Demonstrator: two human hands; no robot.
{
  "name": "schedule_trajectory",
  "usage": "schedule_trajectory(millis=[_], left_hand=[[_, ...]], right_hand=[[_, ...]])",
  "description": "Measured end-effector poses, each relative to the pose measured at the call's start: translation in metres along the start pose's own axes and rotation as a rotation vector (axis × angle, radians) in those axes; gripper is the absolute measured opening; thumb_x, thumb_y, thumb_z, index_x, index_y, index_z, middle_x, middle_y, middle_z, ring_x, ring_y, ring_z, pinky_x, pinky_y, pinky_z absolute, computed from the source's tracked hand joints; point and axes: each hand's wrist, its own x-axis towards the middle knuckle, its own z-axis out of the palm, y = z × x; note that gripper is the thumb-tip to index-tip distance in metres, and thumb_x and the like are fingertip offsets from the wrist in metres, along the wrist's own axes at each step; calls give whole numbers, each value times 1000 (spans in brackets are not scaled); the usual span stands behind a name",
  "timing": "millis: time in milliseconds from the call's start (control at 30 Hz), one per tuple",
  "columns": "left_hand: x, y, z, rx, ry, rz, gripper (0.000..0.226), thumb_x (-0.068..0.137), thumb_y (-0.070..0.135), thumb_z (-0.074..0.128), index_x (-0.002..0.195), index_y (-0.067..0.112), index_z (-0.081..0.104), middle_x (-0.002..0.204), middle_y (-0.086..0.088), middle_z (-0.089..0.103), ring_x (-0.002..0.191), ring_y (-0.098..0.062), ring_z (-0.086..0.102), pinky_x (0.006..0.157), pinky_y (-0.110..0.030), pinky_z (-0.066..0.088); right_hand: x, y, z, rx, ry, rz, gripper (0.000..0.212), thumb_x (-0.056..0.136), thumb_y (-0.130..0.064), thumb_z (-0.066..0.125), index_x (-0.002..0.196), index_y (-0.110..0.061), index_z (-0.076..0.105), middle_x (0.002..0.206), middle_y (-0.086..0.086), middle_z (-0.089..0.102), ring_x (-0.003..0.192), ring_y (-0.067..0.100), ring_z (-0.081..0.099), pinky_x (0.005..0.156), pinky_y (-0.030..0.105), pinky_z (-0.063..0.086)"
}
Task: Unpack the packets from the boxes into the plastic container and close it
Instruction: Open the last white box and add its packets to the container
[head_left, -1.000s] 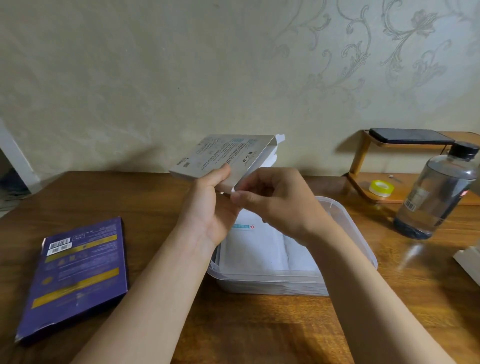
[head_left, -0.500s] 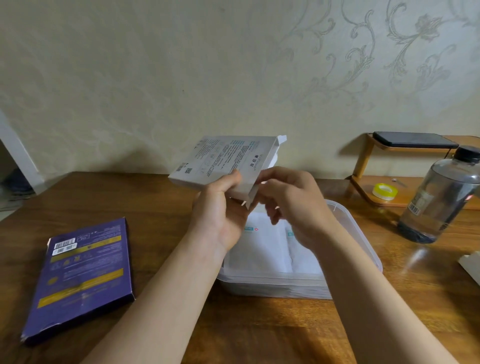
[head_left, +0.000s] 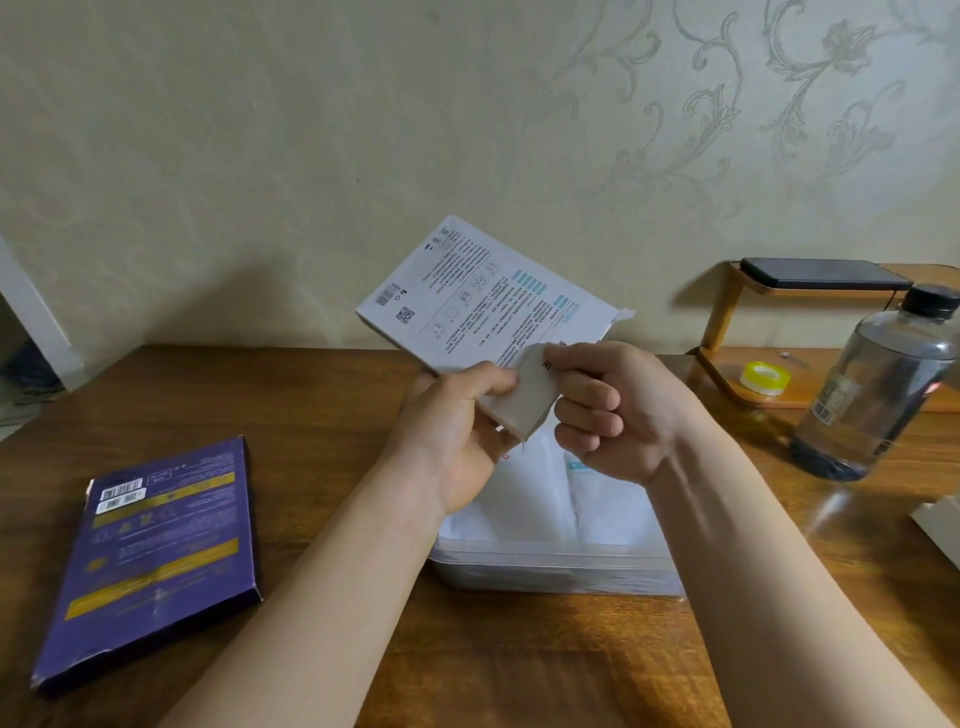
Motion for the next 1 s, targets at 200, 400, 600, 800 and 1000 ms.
schedule_trajectory(millis=[200, 400, 600, 800, 1000], left_hand=[[-5, 7, 7, -39, 33, 11, 36, 96, 13, 66, 130, 24, 66, 124, -10, 73, 98, -26, 70, 64, -33, 58], [-4, 6, 9, -67, 99, 34, 29, 97, 11, 64, 118, 30, 70, 120, -7, 75, 98, -25, 71, 67, -33, 59], [-3, 15, 3, -93, 145, 30, 33, 96, 15, 65, 128, 25, 68, 120, -10, 75, 93, -24, 72, 61, -32, 59], [-1, 11, 1, -72, 135, -16, 35, 95, 17, 67, 130, 23, 68, 127, -13, 71, 94, -27, 68, 63, -33, 56], [0, 13, 2, -105, 159, 23, 36, 95, 14, 66, 130, 23, 68, 121, -10, 74, 82, -20, 72, 50, -26, 54]], right_hand=[[3, 1, 0, -70, 26, -52, 8, 97, -11, 57, 89, -10, 59, 38, -5, 27, 30, 8, 16, 36, 19, 19], [10, 6, 1, -137, 159, -177, 29, 84, -13, 75, 71, -9, 49, 39, 1, 33, 32, 12, 19, 37, 20, 21], [5, 1, 5, -150, 70, -245, 21, 96, -13, 61, 75, -10, 59, 50, 4, 47, 40, 14, 32, 44, 24, 32], [11, 8, 8, -102, 160, -275, 39, 94, -2, 59, 60, -14, 46, 46, -1, 36, 37, 12, 25, 42, 22, 26], [12, 10, 12, -100, 200, -326, 47, 92, -4, 65, 52, -16, 43, 41, -2, 35, 35, 11, 23, 39, 20, 22]])
